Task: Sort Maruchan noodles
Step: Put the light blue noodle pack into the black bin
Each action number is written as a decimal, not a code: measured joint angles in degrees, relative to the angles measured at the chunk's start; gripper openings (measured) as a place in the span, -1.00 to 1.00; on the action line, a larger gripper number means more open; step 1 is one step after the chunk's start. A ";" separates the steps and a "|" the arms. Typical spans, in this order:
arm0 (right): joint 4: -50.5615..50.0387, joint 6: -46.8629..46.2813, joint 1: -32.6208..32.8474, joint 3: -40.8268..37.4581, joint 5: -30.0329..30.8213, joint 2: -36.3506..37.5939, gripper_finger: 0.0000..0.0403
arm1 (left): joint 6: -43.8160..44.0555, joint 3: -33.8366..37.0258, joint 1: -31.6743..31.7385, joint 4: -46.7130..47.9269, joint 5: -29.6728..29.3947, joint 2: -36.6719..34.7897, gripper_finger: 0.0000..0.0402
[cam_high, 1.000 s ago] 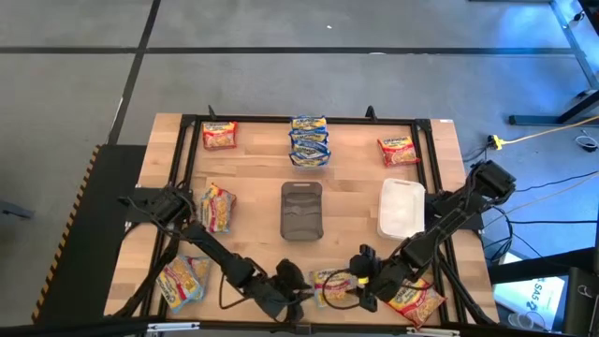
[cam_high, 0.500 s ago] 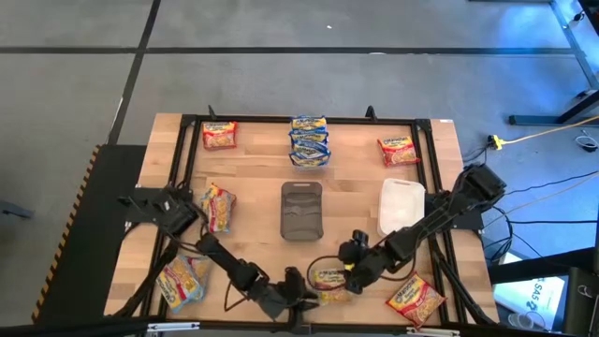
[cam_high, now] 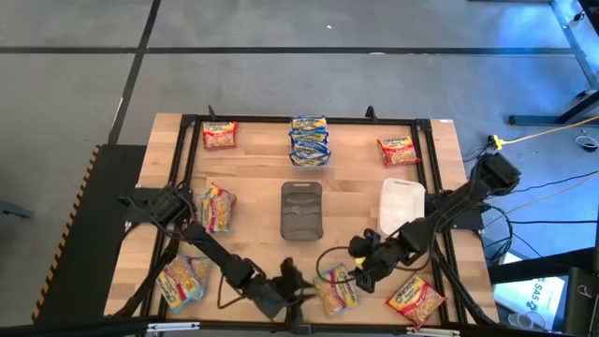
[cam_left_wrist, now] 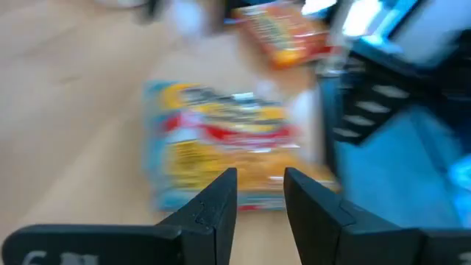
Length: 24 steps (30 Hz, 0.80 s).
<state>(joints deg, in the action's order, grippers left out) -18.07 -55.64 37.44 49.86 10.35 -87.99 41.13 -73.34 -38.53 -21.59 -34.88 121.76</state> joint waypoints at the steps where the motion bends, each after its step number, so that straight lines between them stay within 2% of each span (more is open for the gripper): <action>1: 2.31 -1.94 0.03 -1.44 -0.34 0.19 0.33 | -1.88 0.02 -0.48 -1.93 0.50 0.02 -0.46; 7: 25.84 -17.63 4.29 -12.16 -2.14 -1.21 0.33 | -4.95 0.04 -0.35 -8.29 1.55 3.18 -0.46; 10: 31.78 -23.97 6.67 -14.73 0.53 -2.84 0.33 | -3.93 0.07 0.50 -10.63 3.75 5.75 -0.46; 12: 31.95 -26.68 7.80 -15.18 1.59 -3.86 0.33 | -3.77 0.07 1.29 -11.50 5.91 7.28 -0.46; 24: 44.63 -28.08 7.95 -14.92 4.52 -12.35 0.33 | -2.92 0.09 4.30 -9.48 9.05 9.22 -0.46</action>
<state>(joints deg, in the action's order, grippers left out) 26.56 -83.72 45.39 34.94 14.88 -100.35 38.22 -73.25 -34.24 -31.07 -25.83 130.98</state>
